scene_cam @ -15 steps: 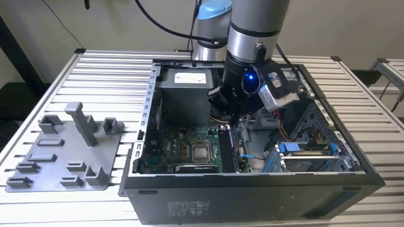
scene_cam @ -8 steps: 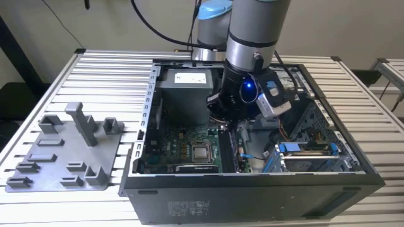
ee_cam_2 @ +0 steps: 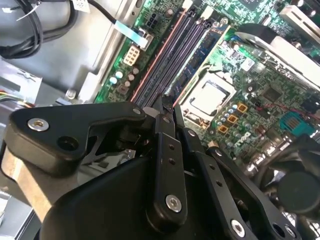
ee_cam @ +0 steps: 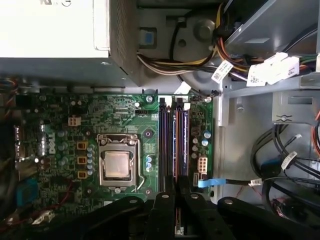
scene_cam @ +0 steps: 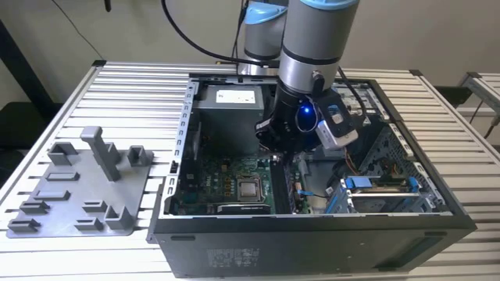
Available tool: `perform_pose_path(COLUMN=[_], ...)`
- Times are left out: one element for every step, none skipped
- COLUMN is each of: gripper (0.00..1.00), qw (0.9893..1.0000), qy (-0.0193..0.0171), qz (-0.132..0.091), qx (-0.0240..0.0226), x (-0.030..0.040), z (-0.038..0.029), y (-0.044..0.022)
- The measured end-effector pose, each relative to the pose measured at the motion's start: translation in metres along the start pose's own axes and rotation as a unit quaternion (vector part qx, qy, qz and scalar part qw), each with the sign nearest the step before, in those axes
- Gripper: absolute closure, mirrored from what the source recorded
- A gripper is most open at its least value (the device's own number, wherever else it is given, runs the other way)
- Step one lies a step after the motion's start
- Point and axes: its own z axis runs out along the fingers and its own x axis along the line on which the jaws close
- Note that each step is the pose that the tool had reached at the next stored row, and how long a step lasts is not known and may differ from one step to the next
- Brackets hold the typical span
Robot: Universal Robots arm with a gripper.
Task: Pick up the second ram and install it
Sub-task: 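Insert the second ram into the second slot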
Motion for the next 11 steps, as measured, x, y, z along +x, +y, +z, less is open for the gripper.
perform_pose_path(gripper=[0.86,0.86,0.86,0.86,0.86,0.86,0.86,0.86,0.86,0.86,0.86], qw=[1.0000,1.0000,1.0000,1.0000,1.0000,1.0000,1.0000,1.0000,1.0000,0.9999,0.9999], qy=[0.0000,0.0000,0.0000,0.0000,0.0000,0.0000,0.0000,0.0000,0.0001,0.0001,0.0001], qz=[0.000,0.000,0.000,0.000,0.000,0.000,0.001,0.003,0.007,0.010,0.014], qx=[-0.0001,0.0000,-0.0001,0.0000,0.0000,0.0000,0.0000,0.0000,0.0001,0.0003,0.0003], x=[0.0000,0.0001,0.0001,0.0001,0.0002,0.0002,0.0002,0.0003,0.0003,0.0004,0.0005], z=[0.0018,0.0036,0.0054,0.0072,0.0090,0.0109,0.0126,0.0145,0.0163,0.0181,0.0199], y=[0.0000,0.0000,0.0000,0.0001,0.0001,0.0001,0.0001,0.0000,0.0000,-0.0001,-0.0001])
